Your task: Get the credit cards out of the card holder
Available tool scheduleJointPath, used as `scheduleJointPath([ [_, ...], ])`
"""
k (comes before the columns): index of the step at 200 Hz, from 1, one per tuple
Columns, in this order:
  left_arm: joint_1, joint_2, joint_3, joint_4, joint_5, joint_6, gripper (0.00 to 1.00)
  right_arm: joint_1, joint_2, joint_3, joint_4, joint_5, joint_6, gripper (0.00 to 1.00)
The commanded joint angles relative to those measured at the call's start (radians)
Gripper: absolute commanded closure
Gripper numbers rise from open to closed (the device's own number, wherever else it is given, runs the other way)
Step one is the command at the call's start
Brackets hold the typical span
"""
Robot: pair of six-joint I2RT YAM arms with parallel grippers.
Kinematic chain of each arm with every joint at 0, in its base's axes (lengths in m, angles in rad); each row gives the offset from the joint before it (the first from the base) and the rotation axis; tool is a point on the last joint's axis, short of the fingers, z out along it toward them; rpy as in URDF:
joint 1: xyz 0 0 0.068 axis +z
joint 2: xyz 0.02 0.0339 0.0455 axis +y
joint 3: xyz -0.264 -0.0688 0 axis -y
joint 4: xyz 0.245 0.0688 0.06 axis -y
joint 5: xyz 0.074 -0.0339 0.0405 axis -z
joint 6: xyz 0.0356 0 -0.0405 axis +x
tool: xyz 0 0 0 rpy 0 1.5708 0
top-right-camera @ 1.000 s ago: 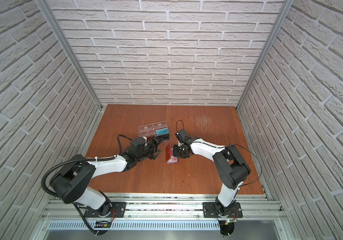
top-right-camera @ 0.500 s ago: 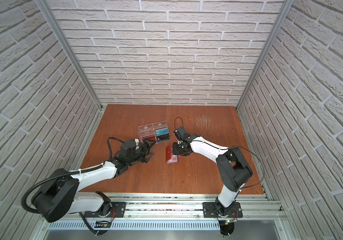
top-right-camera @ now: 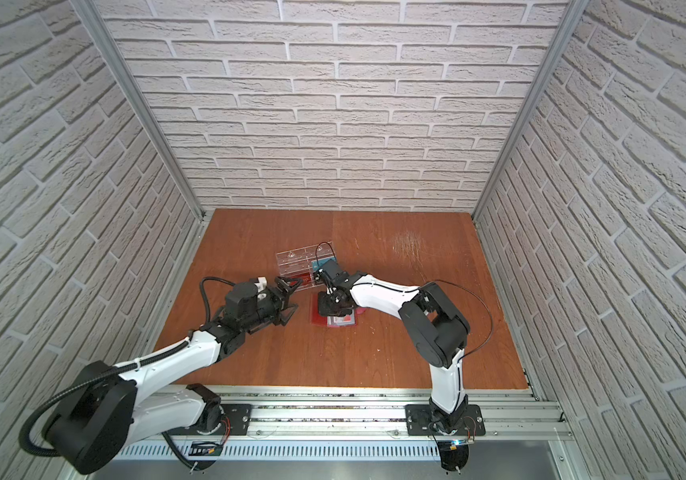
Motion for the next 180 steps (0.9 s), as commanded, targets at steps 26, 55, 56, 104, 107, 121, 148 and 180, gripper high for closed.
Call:
scheduleJointPath([
  [26,0.010,0.028,0.025,0.056,0.009,-0.039,0.02,0.023,0.072,0.017,0.052,-0.003,0.062,0.69],
  [55,0.004,0.086,0.032,0.113,0.000,-0.073,0.02,0.021,0.062,0.000,0.058,0.003,0.065,0.70],
  [56,0.004,0.088,0.032,0.116,0.000,-0.074,0.02,0.021,0.062,0.000,0.058,0.003,0.065,0.70],
  [104,-0.035,0.209,0.074,0.174,-0.029,-0.098,0.02,0.015,0.003,-0.039,0.086,-0.016,0.066,0.70],
  [107,-0.038,0.217,0.075,0.180,-0.031,-0.101,0.02,0.013,-0.002,-0.043,0.090,-0.019,0.067,0.71],
  [121,-0.050,0.259,0.078,0.216,-0.038,-0.116,0.02,0.010,-0.019,-0.057,0.098,-0.026,0.068,0.71],
  [148,-0.062,0.319,0.067,0.278,-0.055,-0.143,0.02,0.000,-0.054,-0.078,0.098,-0.025,0.063,0.71],
  [180,-0.082,0.343,0.075,0.257,-0.078,-0.136,0.02,-0.010,-0.079,-0.097,0.094,-0.024,0.056,0.71],
])
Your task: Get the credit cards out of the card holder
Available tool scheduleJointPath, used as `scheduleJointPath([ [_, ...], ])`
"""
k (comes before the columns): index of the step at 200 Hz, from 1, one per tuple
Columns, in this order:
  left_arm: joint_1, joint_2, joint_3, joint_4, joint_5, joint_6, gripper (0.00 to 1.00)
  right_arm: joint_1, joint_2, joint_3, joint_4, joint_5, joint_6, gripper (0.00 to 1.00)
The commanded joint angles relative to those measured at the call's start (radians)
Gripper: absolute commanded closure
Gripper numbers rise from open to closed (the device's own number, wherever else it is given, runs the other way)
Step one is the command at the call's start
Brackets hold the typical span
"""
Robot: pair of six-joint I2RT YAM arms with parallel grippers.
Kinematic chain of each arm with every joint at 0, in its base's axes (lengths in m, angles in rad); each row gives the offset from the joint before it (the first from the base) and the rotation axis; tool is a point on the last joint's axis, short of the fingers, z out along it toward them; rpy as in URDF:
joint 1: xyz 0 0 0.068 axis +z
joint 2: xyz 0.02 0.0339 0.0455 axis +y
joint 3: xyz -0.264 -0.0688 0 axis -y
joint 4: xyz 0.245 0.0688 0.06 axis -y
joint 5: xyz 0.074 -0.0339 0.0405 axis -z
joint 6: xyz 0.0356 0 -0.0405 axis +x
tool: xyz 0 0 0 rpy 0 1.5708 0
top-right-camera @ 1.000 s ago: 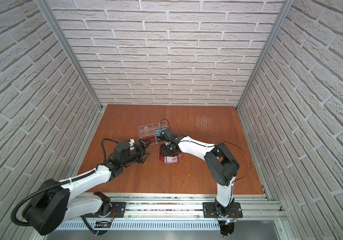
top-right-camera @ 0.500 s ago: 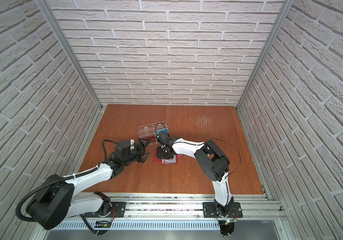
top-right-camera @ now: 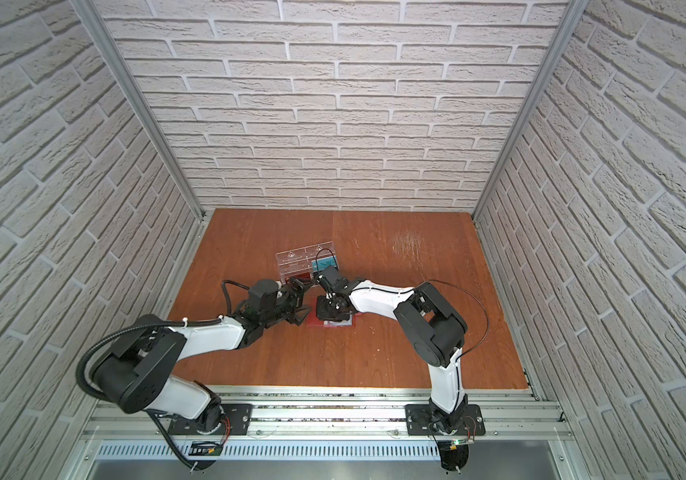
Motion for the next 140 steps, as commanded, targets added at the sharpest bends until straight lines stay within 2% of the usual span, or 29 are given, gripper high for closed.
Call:
scheduleJointPath([
  [1,-0.016,0.015,0.012,0.067,-0.038,-0.005,0.02,-0.010,-0.058,-0.025,-0.001,0.000,0.000,0.71],
  [67,-0.044,0.105,-0.023,0.130,-0.056,-0.022,0.02,-0.016,-0.096,-0.040,-0.006,-0.006,-0.007,0.71],
  [108,-0.047,0.098,-0.041,0.127,-0.056,-0.004,0.02,-0.041,-0.208,-0.086,-0.069,0.034,-0.037,0.71],
  [140,-0.055,0.086,-0.011,0.082,-0.040,0.041,0.02,-0.100,-0.272,-0.135,-0.119,0.065,-0.073,0.71],
])
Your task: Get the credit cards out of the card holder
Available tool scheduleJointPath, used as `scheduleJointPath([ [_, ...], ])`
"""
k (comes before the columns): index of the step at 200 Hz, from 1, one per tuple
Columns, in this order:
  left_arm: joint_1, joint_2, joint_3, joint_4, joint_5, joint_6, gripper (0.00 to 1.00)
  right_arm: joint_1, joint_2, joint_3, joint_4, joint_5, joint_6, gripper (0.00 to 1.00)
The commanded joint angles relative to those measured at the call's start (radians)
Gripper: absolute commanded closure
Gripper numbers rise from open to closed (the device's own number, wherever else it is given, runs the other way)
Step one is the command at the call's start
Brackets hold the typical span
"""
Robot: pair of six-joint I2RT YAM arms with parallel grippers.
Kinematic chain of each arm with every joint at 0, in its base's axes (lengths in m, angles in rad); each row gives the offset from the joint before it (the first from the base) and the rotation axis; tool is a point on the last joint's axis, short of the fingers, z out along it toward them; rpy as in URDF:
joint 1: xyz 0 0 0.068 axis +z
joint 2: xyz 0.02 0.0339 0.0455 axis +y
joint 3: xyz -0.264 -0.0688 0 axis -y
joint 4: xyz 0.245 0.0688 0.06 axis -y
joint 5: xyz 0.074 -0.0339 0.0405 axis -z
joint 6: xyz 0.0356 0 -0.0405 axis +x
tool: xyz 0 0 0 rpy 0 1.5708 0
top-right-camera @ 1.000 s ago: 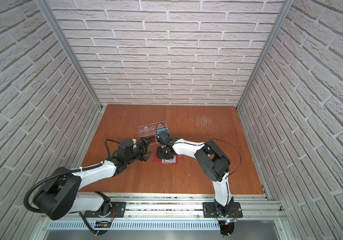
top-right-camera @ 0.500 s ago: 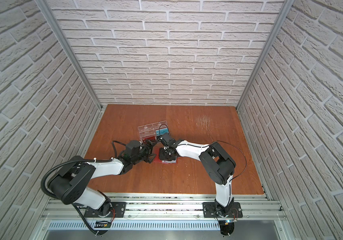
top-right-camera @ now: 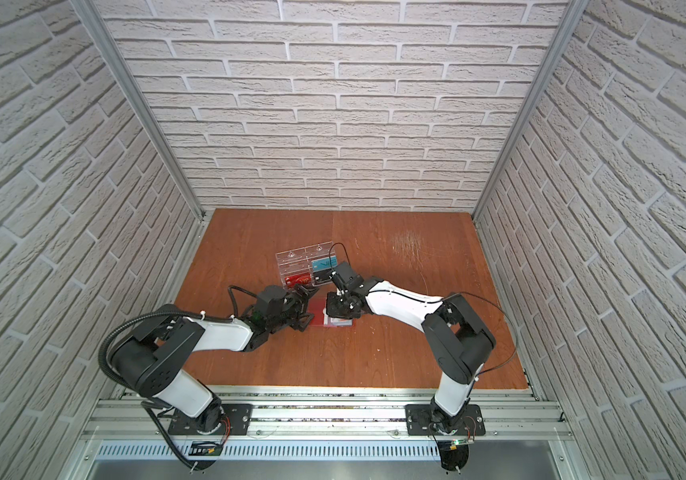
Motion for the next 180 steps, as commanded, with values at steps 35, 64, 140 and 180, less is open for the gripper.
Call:
scheduleJointPath([
  [35,-0.027,0.001,0.073,-0.050,0.037,0.105,0.02,-0.089,-0.052,-0.083,-0.045,0.033,-0.061,0.72],
  [64,-0.033,0.032,0.103,-0.056,0.083,0.132,0.02,-0.115,-0.028,-0.114,0.007,-0.008,-0.064,0.75],
  [140,-0.032,0.080,0.104,-0.042,0.148,0.192,0.02,-0.128,0.045,-0.096,0.038,-0.044,-0.085,0.78],
  [180,-0.024,0.112,0.142,-0.098,0.219,0.299,0.07,-0.144,0.075,-0.086,0.043,-0.055,-0.097,0.81],
])
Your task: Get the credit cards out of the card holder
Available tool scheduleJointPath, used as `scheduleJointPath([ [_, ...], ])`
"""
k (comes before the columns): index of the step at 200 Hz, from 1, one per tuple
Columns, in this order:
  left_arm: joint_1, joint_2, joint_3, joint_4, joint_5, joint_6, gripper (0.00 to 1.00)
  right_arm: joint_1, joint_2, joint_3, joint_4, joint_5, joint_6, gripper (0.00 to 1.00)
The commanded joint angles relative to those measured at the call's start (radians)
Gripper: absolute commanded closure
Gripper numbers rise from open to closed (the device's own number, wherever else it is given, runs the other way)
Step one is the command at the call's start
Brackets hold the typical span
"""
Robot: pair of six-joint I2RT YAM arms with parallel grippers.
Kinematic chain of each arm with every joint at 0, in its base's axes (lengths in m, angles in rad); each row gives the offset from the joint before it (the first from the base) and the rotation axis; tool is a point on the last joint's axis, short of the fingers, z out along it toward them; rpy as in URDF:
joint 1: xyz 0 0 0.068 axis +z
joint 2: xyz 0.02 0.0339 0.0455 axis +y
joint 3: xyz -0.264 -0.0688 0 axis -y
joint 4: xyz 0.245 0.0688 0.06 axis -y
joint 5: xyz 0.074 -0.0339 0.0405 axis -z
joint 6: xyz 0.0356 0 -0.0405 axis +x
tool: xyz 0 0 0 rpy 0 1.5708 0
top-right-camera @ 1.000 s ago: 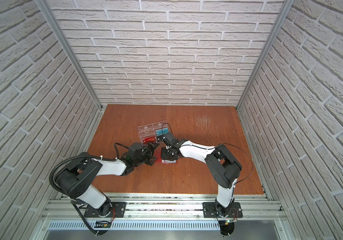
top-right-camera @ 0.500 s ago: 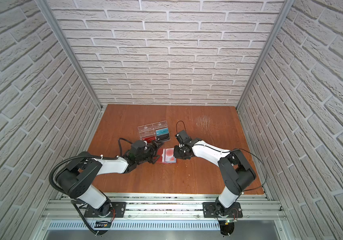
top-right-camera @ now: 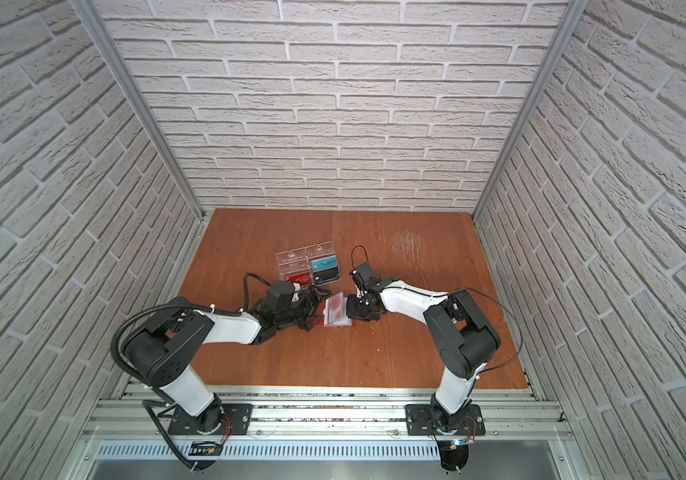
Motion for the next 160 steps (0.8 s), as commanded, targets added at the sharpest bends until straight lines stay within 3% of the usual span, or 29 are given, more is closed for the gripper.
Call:
scheduleJointPath([
  [1,0.005,0.030,0.036,-0.034,0.062,0.103,0.07,-0.010,0.027,0.017,0.020,-0.007,-0.022,0.80],
  [53,0.005,0.021,0.078,-0.133,0.071,0.212,0.09,-0.032,0.004,0.009,0.007,-0.005,-0.031,0.82],
  [91,-0.004,0.040,0.069,-0.086,0.051,0.173,0.09,-0.034,-0.071,0.006,-0.021,0.003,-0.038,0.79],
  [160,-0.034,0.073,0.123,-0.047,0.033,0.121,0.09,-0.035,-0.069,-0.019,0.013,-0.009,-0.020,0.69],
])
